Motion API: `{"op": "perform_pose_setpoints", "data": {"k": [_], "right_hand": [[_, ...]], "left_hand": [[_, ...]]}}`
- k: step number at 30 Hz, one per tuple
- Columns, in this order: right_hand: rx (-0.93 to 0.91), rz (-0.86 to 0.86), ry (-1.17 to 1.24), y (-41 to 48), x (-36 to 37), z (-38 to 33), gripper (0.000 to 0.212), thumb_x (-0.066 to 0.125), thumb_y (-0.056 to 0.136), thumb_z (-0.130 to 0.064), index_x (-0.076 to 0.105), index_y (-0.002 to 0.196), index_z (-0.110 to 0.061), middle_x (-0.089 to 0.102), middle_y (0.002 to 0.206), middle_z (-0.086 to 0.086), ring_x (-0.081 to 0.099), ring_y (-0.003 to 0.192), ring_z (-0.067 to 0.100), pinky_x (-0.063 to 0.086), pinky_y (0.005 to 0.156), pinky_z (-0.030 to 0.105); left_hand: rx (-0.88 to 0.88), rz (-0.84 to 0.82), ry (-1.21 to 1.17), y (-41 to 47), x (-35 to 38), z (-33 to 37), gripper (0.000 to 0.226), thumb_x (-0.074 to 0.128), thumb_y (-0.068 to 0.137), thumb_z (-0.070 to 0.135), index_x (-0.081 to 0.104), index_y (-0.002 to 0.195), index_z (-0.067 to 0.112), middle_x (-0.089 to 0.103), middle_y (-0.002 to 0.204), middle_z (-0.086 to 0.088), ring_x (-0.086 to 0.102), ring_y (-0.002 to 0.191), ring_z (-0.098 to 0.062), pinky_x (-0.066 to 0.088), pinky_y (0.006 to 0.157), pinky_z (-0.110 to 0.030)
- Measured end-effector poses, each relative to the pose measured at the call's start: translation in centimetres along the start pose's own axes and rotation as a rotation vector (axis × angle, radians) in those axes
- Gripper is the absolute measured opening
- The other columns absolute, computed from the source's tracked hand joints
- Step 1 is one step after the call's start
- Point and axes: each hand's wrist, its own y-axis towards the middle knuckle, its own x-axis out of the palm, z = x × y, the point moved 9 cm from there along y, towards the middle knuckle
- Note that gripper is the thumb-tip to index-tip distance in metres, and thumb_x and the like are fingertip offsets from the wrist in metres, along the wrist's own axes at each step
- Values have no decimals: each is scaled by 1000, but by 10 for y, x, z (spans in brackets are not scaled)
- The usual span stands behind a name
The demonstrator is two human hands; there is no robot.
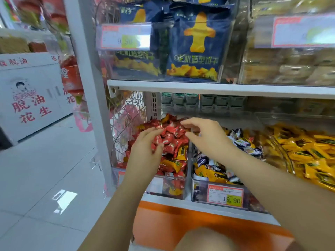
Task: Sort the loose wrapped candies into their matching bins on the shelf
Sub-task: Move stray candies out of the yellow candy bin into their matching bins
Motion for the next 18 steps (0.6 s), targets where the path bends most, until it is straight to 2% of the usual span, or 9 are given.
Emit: {"op": "perform_pose_setpoints", "data": {"k": [2,4,6,11,14,18], "right_hand": [[-18,-41,2,-18,-15,6,27,57,92,-15,65,116,-26,66,106,-13,55,91,-3,39,80,4],[-13,-51,-4,-39,-37,16,22,57,92,-17,67,108,-28,65,97,-17,57,86,-5,42,74,2],[12,-49,-5,-60,-64,32,19,59,91,-18,68,103,-29,64,92,-21,57,86,-9,41,73,0],[115,-117,6,-109,-124,83,16,61,89,-21,65,91,-36,65,87,-22,58,82,-11,44,69,4],[214,-293,15,-136,-135,122,13,62,88,-24,68,93,-34,67,86,-19,60,79,-10,47,71,8],[249,-562,-68,-158,-119,161,16,58,91,-30,67,104,-33,68,100,-17,61,90,-6,50,83,17]], "left_hand": [[50,25,-46,-8,3,16,31,55,94,12,60,121,25,53,123,9,54,109,-4,47,97,-28],[104,-12,-57,-15,16,39,29,54,94,12,62,118,26,57,113,13,54,97,8,43,85,-8],[155,-63,-76,-22,37,65,28,54,94,12,62,117,25,57,108,18,51,92,16,39,78,0],[303,-187,-118,-42,102,126,25,54,94,12,64,115,24,54,100,27,51,93,15,37,79,1],[393,-255,-100,-53,139,151,25,55,94,13,65,114,23,54,104,22,49,100,10,34,88,-1],[449,-327,-94,-60,172,168,24,57,93,15,65,114,25,52,116,16,39,106,21,26,91,3]]}}
